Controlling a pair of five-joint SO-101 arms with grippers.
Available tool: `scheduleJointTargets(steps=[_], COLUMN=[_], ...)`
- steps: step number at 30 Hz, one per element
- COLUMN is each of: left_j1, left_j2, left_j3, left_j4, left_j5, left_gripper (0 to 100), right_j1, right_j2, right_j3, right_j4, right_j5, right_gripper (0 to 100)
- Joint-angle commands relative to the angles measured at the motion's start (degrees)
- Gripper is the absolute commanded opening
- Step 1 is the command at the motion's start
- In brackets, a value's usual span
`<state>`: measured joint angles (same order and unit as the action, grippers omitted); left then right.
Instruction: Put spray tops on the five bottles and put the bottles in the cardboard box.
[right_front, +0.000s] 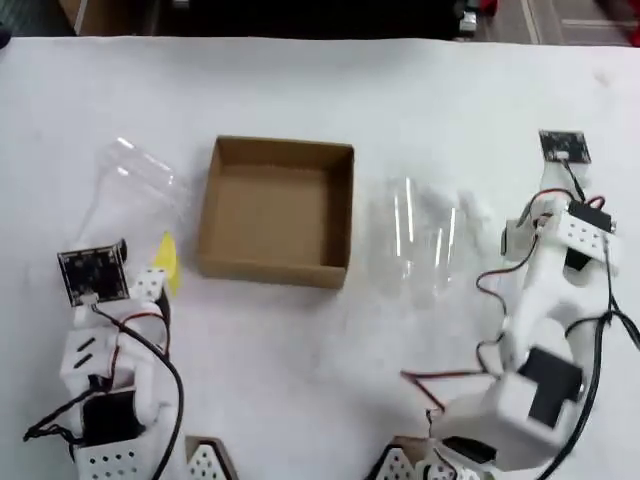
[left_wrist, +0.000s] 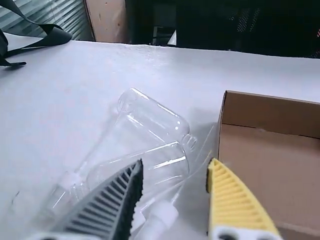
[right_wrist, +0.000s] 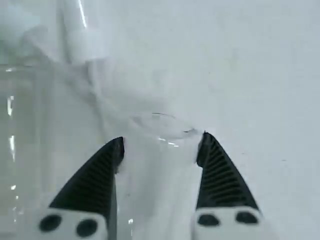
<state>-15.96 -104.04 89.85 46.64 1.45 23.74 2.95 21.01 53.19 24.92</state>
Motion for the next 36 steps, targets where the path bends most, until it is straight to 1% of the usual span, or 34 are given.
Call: scheduleJointTargets(steps=[1, 3, 6, 7, 8, 12, 14, 15, 16, 18, 20, 22, 24, 27, 30, 32, 36], left_j1=[0.66, 0.57, 0.66, 0.66, 0.75, 0.75, 0.75, 0.75, 0.84, 1.80, 5.58, 9.01, 11.12, 12.44, 12.53, 12.44, 12.44], left_j2=[-0.40, -0.40, -0.40, -0.31, -0.31, -0.22, -0.22, -0.22, -0.22, -0.13, -0.13, -0.04, 0.31, 6.99, 22.02, 33.45, 54.02], left_j3=[-0.35, -0.35, -0.26, -0.26, -0.26, -0.26, -0.26, -0.26, -0.35, -1.14, -4.57, -10.46, -15.56, -21.36, -27.96, -34.64, -50.37], left_j4=[-2.02, -2.02, -2.02, -1.93, -1.85, -1.67, -1.58, -1.58, -1.58, -0.53, 3.96, 9.58, 12.66, 13.54, 11.69, 10.37, 10.37], left_j5=[-0.70, -0.79, -0.79, -0.97, -1.76, -3.16, -3.16, -3.16, -3.34, -6.59, -9.58, -9.67, -10.02, -10.99, -12.66, -11.52, -10.37], left_gripper=[22, 22, 22, 22, 22, 22, 22, 22, 22, 24, 24, 24, 24, 24, 24, 24, 24], right_j1=[0.75, 0.75, 0.31, 0.13, -0.31, -0.84, -1.01, -1.54, -2.24, -3.82, -6.46, -10.33, -14.55, -17.89, -17.80, -17.71, -17.98], right_j2=[4.53, 4.88, 4.79, 4.79, 4.79, 1.98, -2.07, -4.70, -7.52, -13.41, -18.68, -22.29, -23.96, -24.31, -24.66, -24.84, -24.84], right_j3=[-2.64, -2.55, -2.64, -2.64, -2.64, -3.78, -6.07, -7.47, -9.05, -11.25, -11.43, -8.09, -2.20, 6.95, 15.21, 19.43, 24.97], right_j4=[-4.70, -3.30, -1.19, -0.66, -0.31, 1.19, 5.93, 9.19, 12.26, 18.42, 22.81, 23.87, 21.41, 13.93, 5.32, 0.04, -6.64], right_j5=[0.53, 0.44, 0.18, 0.70, 1.23, 0.88, 0.70, -0.62, -3.16, -9.49, -16.44, -23.65, -29.10, -32.44, -34.37, -34.37, -33.93], right_gripper=[2.6, 10.7, 28.7, 33.2, 35.2, 31.7, 30.0, 29.4, 29.0, 29.1, 29.1, 29.1, 29.1, 29.1, 29.1, 29.1, 29.1])
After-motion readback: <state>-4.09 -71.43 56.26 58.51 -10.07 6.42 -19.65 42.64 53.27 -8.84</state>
